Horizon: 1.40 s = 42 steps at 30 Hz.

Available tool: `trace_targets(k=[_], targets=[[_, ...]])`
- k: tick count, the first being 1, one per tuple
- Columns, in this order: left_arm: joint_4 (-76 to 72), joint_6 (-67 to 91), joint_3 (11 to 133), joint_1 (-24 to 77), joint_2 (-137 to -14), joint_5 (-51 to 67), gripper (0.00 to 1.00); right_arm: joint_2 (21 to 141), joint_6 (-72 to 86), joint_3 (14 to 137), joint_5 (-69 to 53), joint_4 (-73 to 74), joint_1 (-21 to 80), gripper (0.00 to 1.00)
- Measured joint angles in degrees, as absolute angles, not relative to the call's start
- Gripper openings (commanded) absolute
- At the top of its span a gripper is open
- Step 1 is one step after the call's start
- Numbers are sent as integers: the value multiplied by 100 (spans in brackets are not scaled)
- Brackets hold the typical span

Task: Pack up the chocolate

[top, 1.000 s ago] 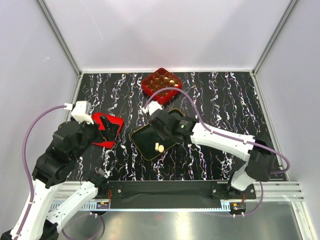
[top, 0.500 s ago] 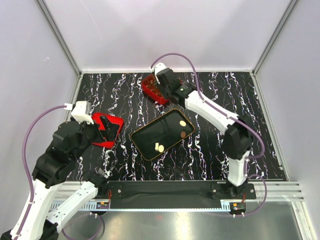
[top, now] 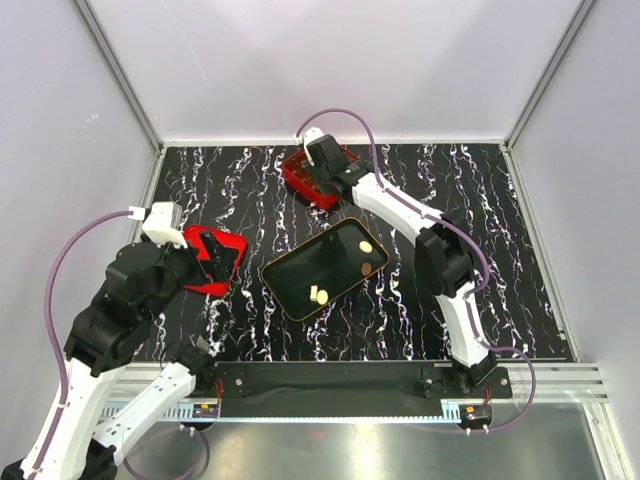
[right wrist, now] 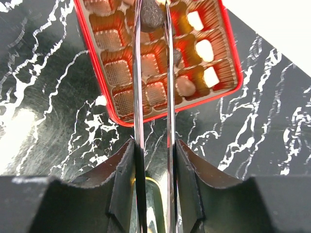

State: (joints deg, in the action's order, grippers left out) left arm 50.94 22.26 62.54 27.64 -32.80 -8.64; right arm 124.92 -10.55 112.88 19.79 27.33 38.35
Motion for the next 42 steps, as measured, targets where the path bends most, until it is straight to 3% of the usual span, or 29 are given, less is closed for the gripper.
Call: trace_targets(k=[10,20,23,29,33,38,42], targets=[[5048,2180,6254,2764,-3282,-941,99,12866,-1083,11284,1944,2637,3815,50],[5009,2139,6257,2764,-3398,-908,99,12774,-1179,11421,2073,2834,3809,51],[5011,2130,6292,2764,-3422,-893,99,12401,-1013,11253,2117,3162,3813,50],[5013,2078,6337,2764,-3424,-893,99,10475,-519,9856,1955,3997,3935,50],[5013,2080,6337,2764,-3411,-888,99,9306,-126,9028,1649,4558,4558,50],[5013,2086,6337,2764,-3343,-886,99,8936,652,8460,1188,5192,5610,50],[5033,2126,6337,2764,-3267,-886,99,8921,1286,8103,1059,5533,5872,50]])
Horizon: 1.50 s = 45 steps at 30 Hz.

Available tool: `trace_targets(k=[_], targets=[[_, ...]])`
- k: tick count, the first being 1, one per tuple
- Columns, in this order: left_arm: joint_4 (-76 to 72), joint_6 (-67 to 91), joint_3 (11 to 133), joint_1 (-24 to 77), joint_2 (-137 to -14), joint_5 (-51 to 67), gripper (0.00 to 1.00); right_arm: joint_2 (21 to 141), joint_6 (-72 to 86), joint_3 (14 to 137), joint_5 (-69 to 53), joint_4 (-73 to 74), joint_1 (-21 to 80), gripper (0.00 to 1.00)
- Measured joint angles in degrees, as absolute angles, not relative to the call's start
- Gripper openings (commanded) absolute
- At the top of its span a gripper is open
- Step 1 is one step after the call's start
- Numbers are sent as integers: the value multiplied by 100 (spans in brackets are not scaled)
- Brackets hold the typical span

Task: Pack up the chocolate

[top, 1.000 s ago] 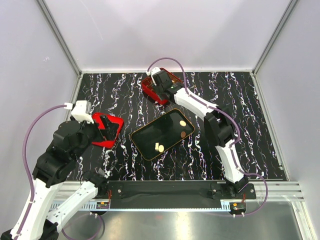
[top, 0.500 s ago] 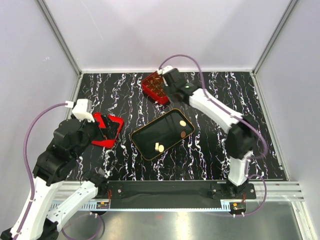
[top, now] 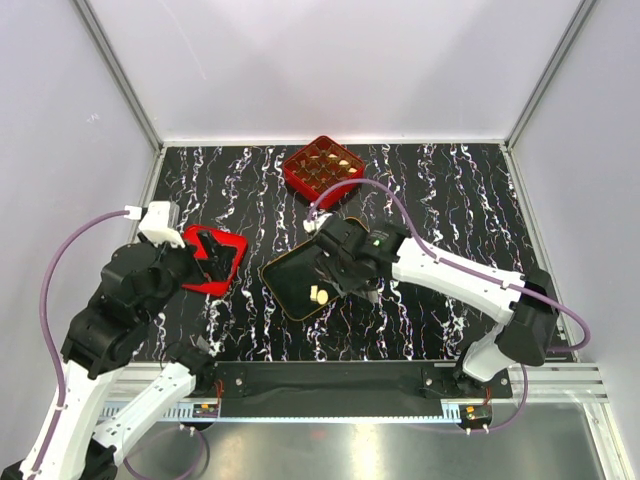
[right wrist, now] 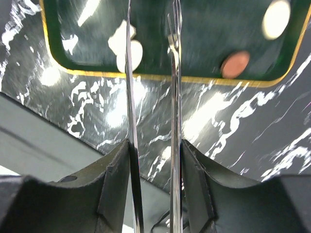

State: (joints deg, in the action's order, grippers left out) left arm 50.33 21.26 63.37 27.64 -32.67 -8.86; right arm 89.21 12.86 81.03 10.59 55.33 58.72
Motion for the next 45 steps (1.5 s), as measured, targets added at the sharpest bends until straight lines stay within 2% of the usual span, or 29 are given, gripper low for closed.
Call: trace_targets(k=[9,25,36,45], targets=[[5118,2215,6337,2764,-3173,-886,99,8906,2032,7708,1028,5572,6270,50],[5144,2248,6337,2764,-3109,-888,99,9395,2292,7730,1055,5542,6466,48],[5144,2246,6335,2764,-3109,-897,99,9555,2261,8158,1190,5695,6490,31],[5144,2246,6335,2764,-3109,-908,99,9592,1984,8805,1745,6016,6493,30]])
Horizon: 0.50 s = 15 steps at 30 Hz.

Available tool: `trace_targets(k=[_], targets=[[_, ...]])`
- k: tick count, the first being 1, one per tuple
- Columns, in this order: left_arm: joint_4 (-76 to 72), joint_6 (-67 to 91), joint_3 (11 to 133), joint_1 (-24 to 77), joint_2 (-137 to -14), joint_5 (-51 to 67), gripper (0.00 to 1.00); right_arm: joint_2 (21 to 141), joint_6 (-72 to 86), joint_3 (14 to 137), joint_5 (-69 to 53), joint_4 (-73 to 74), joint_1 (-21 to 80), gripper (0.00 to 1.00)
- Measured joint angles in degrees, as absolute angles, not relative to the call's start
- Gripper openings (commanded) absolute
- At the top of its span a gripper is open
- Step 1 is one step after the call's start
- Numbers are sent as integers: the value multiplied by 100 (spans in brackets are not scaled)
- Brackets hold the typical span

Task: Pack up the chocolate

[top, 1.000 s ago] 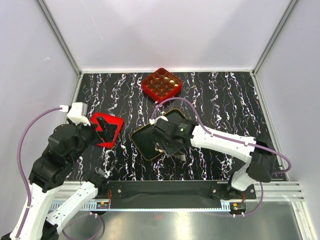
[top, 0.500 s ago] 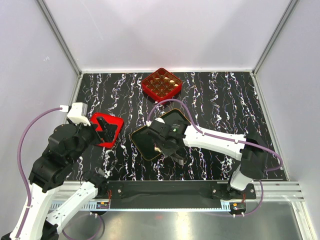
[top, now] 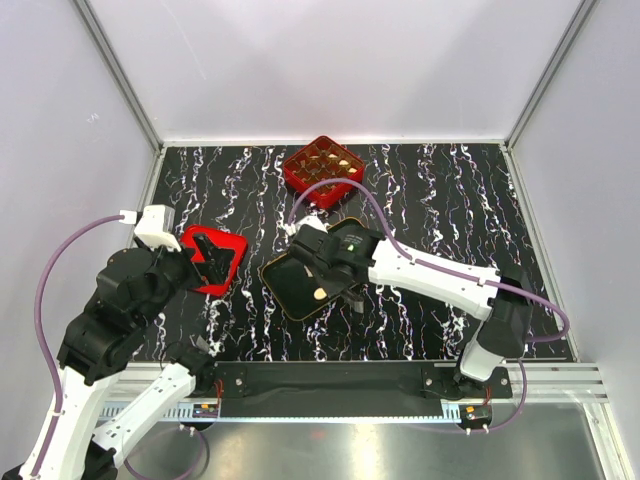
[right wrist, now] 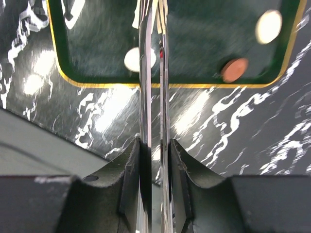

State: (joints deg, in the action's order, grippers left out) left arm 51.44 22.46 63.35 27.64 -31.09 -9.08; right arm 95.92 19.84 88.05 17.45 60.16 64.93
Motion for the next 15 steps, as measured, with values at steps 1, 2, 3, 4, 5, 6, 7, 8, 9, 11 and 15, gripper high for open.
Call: trace_targets(k=[1,2,3,4,5,6,7,8,9,11,15], targets=[[5144,2246,6335,2764,-3109,-910,99,9618,1918,8919,1828,6047,6482,30],[5144,2246,6335,2764,-3109,-913,99,9647,1848,9013,1890,6060,6451,30],[5144,2246,6335,2764,-3109,-923,99,9692,1745,9157,1946,6077,6388,30],[5144,2246,6335,2764,-3109,-928,99,9747,1656,9284,2012,6073,6294,30],[5144,2246,6335,2764,-3109,-930,99,9795,1573,9382,2062,6053,6191,30],[5144,2246,6335,2764,-3111,-930,99,9863,1450,9502,2099,6023,6020,30],[5144,2246,6335,2764,-3111,-930,99,9946,1334,9629,2163,5972,5839,30],[5144,2246,6335,2764,-3111,-930,99,10042,1194,9751,2233,5887,5636,30],[5144,2246,6335,2764,-3111,-928,99,10151,1066,9865,2320,5787,5433,31],[5144,2246,6335,2764,-3111,-928,99,10449,792,10180,2482,5610,5061,31],[5144,2248,6335,2764,-3120,-923,99,11115,320,10827,2731,5179,4606,33]])
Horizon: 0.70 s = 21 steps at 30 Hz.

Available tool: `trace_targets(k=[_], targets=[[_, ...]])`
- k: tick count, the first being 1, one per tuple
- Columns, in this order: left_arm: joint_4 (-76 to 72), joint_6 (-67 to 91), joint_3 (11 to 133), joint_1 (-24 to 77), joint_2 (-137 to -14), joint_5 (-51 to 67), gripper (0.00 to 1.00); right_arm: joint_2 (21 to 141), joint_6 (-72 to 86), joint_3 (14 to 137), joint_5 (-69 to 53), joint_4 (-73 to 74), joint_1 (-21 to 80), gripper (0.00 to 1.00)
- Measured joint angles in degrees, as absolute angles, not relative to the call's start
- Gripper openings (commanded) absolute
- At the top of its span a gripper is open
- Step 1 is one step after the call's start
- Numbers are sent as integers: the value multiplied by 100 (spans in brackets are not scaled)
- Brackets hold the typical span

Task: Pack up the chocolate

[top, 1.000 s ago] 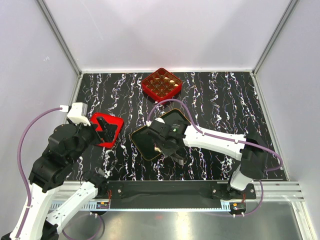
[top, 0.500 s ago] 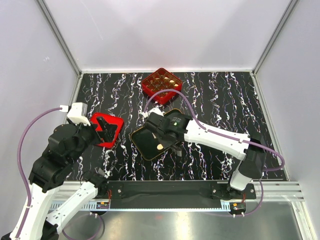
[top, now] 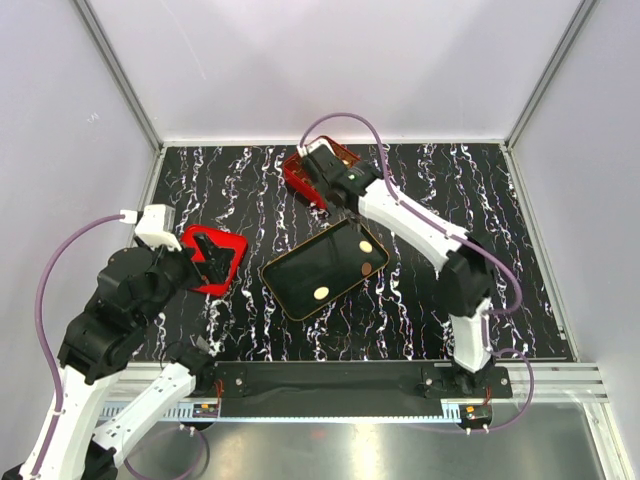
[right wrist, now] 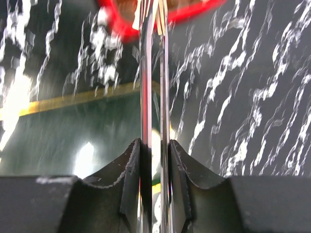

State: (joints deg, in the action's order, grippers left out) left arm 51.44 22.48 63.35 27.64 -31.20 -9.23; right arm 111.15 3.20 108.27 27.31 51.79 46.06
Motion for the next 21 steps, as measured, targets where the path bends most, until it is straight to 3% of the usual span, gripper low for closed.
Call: trace_targets(k=[11,21], targets=[[5142,2224,6337,2764,-3212,-893,99,12962,-276,12803,2945,4755,4040,34],[5142,2185,6333,2764,-3212,-904,99,13229,-322,12919,2882,4665,3905,37]])
